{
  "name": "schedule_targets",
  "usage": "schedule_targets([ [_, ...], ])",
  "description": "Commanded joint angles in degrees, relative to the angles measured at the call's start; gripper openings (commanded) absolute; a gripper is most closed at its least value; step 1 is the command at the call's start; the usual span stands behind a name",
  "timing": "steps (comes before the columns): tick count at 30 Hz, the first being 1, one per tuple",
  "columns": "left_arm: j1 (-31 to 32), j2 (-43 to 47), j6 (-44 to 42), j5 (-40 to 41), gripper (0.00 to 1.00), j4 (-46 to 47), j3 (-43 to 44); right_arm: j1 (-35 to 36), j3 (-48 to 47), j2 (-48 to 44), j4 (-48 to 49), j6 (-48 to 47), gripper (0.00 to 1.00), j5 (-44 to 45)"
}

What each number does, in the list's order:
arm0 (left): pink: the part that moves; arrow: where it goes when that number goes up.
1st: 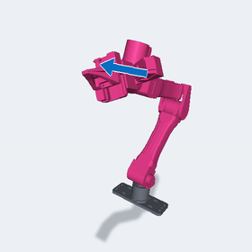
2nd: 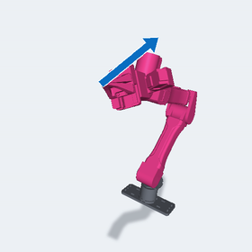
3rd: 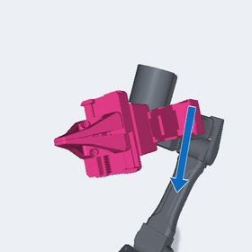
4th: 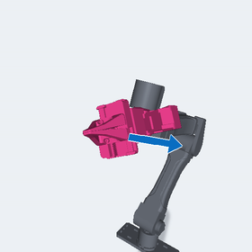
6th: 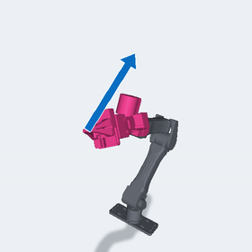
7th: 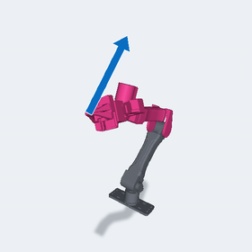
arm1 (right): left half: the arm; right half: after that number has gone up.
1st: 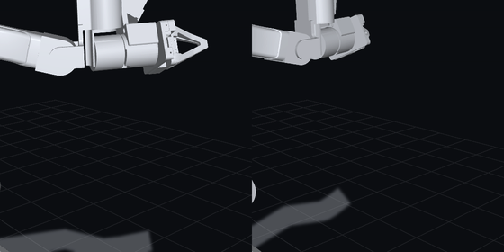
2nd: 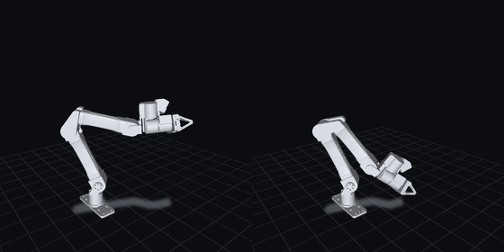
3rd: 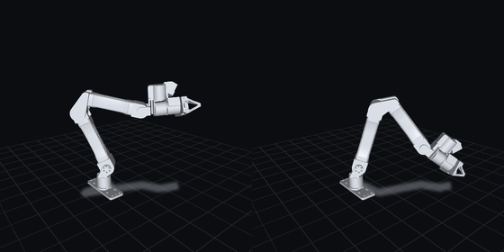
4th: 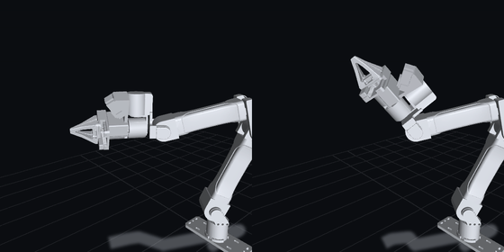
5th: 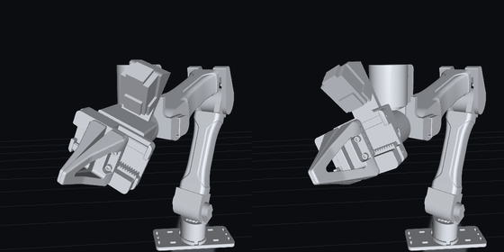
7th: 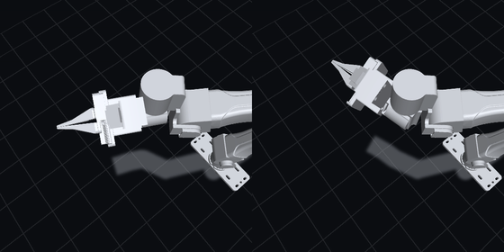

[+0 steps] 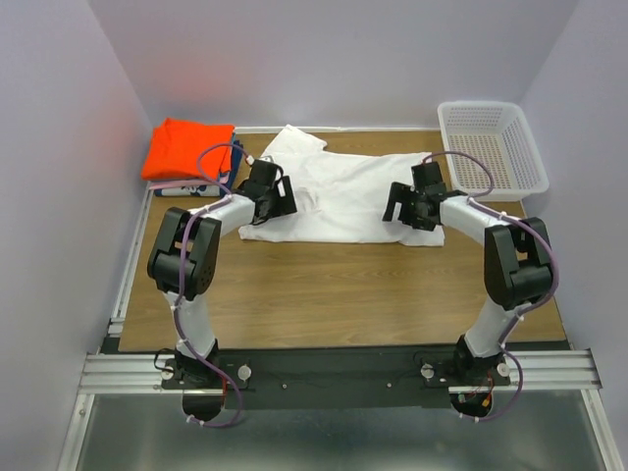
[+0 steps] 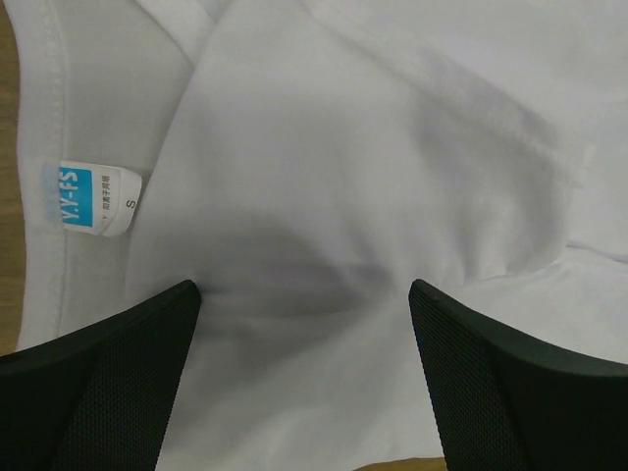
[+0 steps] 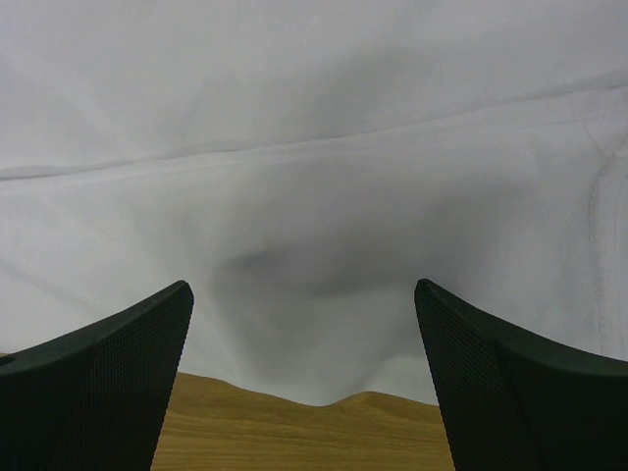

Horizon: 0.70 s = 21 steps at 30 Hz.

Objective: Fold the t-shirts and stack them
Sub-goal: Fold the tshirt

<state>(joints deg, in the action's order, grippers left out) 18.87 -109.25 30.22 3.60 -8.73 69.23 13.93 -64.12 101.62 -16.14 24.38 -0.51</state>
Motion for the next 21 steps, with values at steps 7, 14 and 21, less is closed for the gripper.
schedule_targets([
  [7, 0.9, 9.7, 5.7, -2.0, 0.96, -0.1, -16.7, 2.0, 11.4, -3.0, 0.4, 2.2, 1.0, 3.3],
  [14, 2.2, 14.2, 8.7, 0.3, 0.96, -3.7, -25.3, 2.9, 21.5, -12.2, 0.4, 4.3, 1.0, 3.4],
  [21, 5.4, 24.3, 12.9, 3.2, 0.97, -5.9, -33.5, 4.1, 29.7, -18.7, -0.5, 6.1, 1.0, 2.1],
])
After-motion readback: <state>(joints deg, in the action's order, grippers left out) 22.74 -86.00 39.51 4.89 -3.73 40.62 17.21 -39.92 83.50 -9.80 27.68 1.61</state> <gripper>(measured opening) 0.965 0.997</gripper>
